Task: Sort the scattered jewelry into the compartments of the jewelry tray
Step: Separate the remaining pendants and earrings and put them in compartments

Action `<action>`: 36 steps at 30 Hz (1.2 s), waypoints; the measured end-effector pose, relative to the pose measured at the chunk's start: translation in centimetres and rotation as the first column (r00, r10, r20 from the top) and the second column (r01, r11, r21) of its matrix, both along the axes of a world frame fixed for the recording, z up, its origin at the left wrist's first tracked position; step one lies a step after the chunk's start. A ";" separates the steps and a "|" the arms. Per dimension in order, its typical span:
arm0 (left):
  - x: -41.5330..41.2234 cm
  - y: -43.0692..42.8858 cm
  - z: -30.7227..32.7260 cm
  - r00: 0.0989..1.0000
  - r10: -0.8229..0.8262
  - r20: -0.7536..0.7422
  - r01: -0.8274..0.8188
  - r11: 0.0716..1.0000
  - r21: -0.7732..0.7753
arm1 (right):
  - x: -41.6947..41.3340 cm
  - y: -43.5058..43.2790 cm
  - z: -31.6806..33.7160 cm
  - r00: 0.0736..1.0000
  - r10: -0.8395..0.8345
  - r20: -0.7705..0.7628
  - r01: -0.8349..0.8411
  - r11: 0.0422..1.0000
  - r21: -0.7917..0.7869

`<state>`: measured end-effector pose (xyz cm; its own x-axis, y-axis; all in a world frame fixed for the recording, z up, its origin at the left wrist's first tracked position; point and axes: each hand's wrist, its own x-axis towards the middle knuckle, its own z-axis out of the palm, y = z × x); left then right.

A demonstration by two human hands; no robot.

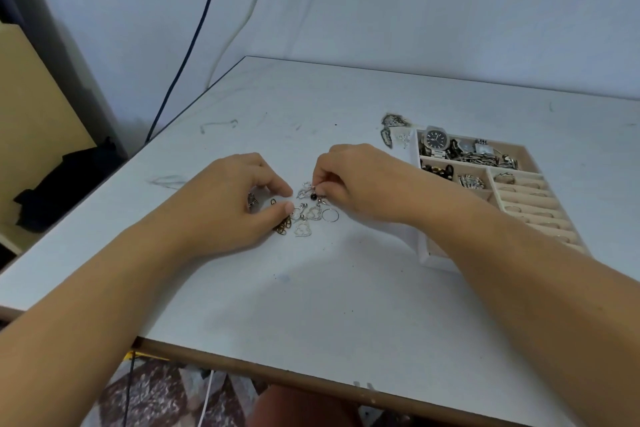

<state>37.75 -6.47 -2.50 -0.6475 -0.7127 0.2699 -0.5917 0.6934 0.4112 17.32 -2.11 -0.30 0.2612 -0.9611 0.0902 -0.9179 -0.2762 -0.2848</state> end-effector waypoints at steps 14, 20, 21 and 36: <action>-0.7 0.3 1.1 0.998 0.026 0.061 -0.032 0.994 0.100 | -1.9 1.8 2.3 0.980 -0.072 0.188 0.085 0.995 -0.060; -1.4 0.2 1.3 0.995 -0.006 0.097 -0.005 0.994 0.112 | -2.3 2.4 2.0 0.971 -0.073 0.227 0.090 0.994 -0.066; -1.5 0.2 1.3 0.994 -0.014 0.110 0.002 0.994 0.109 | -2.3 2.5 1.9 0.971 -0.076 0.228 0.092 0.994 -0.062; -2.7 1.1 2.0 0.971 0.081 -0.223 -0.059 0.993 0.102 | -2.5 2.5 1.5 0.960 -0.081 0.269 0.110 0.990 -0.092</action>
<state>35.02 -5.35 -0.46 -0.5247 -0.7833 0.3334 -0.5217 0.6053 0.6012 14.83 0.41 1.18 0.1216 -0.9617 0.2456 -0.8374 -0.2323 -0.4948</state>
